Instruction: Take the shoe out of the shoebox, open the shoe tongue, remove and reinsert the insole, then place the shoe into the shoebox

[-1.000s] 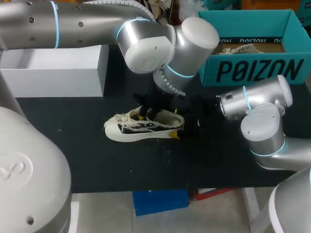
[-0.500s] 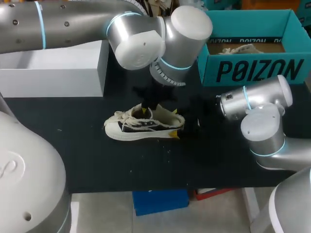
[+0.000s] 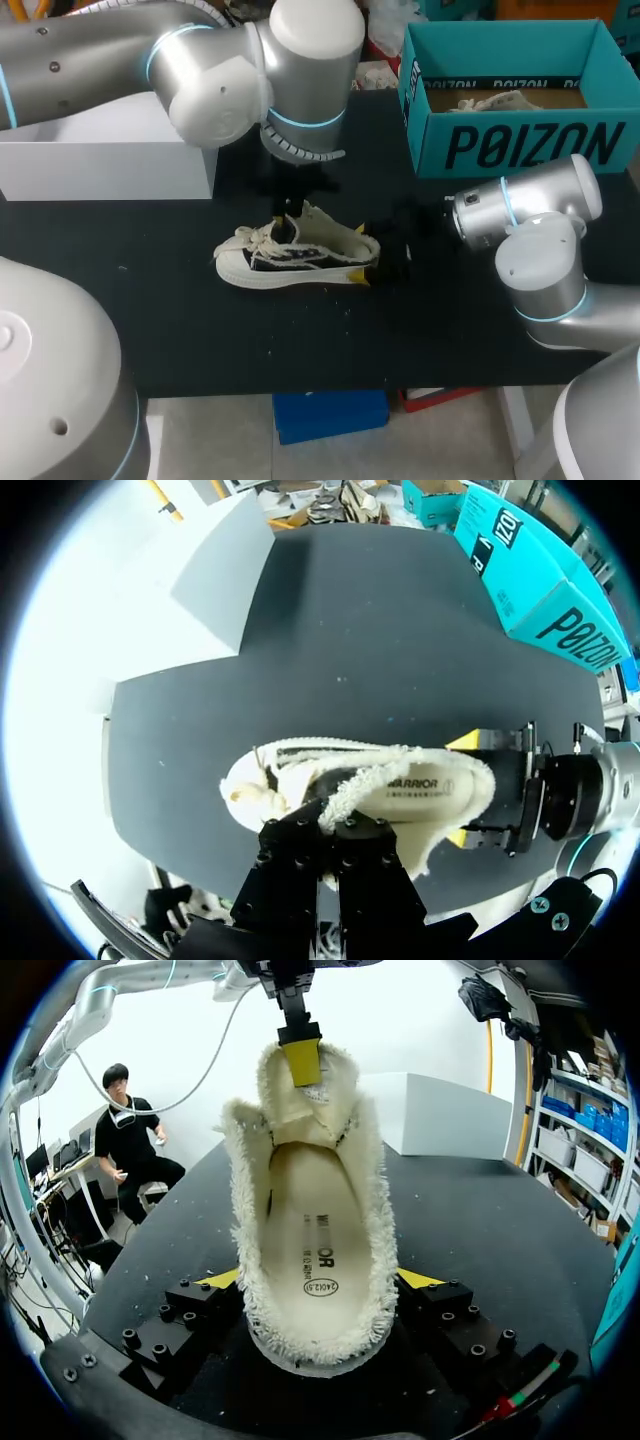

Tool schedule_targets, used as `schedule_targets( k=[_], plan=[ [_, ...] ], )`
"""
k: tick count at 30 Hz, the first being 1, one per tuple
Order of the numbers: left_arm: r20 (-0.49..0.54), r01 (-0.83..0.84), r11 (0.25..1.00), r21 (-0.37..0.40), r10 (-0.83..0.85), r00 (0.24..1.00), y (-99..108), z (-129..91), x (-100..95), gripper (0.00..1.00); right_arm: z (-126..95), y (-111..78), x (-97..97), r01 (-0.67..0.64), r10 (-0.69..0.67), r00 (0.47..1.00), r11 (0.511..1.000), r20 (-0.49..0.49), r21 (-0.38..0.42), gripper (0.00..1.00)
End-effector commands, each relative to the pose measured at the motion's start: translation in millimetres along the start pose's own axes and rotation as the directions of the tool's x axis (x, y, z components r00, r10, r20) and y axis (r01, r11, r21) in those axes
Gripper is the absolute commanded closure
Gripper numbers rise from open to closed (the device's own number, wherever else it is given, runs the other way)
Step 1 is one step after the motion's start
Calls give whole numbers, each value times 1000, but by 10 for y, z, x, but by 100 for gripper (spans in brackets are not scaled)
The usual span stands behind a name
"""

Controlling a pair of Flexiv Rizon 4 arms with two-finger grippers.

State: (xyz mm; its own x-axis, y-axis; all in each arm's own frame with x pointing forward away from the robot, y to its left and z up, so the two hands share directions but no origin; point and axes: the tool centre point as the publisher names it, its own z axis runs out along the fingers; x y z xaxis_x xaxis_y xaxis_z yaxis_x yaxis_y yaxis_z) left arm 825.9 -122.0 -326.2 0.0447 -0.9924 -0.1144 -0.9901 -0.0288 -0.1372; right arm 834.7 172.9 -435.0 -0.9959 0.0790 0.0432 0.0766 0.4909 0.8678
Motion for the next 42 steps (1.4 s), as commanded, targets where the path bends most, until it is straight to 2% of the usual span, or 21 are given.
schedule_targets(
  k=[1, 10, 15, 26, 41, 42],
  plan=[
    [-160, 11, 1000, 11, -9, 987, 31, 30, -132, 100, 28, -14, 0, 0, 0, 1000, 1000, 2, 1, 100],
    [-273, 34, 998, 59, -17, 962, 27, -13, -285, 100, 28, -14, 0, 0, 0, 1000, 1000, 2, 1, 100],
    [-321, 31, 999, 34, -19, 947, 76, 60, -358, 100, 28, -14, 0, 0, 0, 1000, 1000, 2, 1, 100],
    [-328, 54, 998, 17, -46, 944, 114, 287, -474, 100, 28, -14, 0, 0, 0, 1000, 1000, 2, 1, 100],
    [-281, 54, 999, -5, -53, 958, 153, 443, -563, 100, 28, -14, 0, 0, 0, 1000, 1000, 2, 1, 100],
    [-280, 53, 999, -7, -53, 958, 153, 445, -565, 91, 28, -14, 0, 0, 0, 1000, 1000, 2, 1, 100]
  ],
)
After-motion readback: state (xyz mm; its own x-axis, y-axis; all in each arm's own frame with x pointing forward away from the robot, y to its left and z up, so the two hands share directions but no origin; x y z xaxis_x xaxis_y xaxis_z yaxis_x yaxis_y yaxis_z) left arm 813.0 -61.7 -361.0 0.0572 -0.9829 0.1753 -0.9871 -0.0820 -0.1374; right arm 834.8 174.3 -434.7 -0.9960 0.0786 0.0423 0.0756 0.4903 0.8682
